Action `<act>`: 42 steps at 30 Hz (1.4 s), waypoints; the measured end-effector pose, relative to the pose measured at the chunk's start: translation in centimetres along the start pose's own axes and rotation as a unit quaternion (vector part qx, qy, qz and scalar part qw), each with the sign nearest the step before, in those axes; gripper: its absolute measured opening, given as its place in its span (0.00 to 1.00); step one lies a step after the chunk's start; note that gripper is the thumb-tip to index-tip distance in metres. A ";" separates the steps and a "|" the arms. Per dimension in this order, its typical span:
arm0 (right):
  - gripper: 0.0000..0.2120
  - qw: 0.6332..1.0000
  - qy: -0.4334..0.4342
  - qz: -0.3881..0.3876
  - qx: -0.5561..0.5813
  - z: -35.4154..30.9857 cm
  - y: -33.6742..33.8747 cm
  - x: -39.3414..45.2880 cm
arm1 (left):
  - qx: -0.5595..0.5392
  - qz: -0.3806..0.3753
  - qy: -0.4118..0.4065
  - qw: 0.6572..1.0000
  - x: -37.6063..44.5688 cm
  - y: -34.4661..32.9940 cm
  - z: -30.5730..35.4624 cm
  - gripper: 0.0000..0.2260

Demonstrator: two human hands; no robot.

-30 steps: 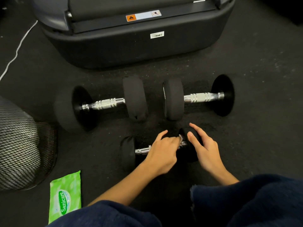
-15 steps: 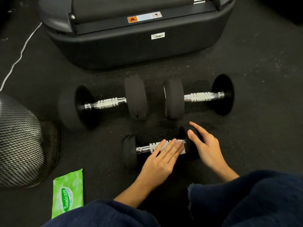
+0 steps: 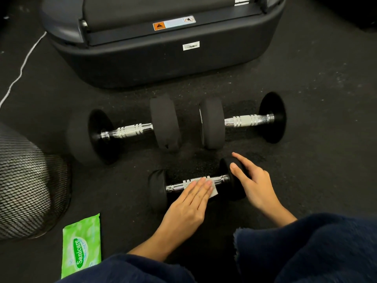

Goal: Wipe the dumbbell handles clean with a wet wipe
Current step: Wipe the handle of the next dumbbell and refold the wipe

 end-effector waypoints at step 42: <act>0.20 0.999 -0.004 0.021 0.031 -0.5 0.7 0.2 | -0.261 -0.129 0.148 0.945 5.0 -0.5 -5.8 0.22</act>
Point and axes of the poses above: each hand's wrist, its own x-axis towards the middle knuckle, its own y-axis out of the back of the hand, z = x × y, the point moved 8 cm from there along x, towards the middle knuckle, and after that the axes turned 10 degrees about -y, right-handed, at the moved point
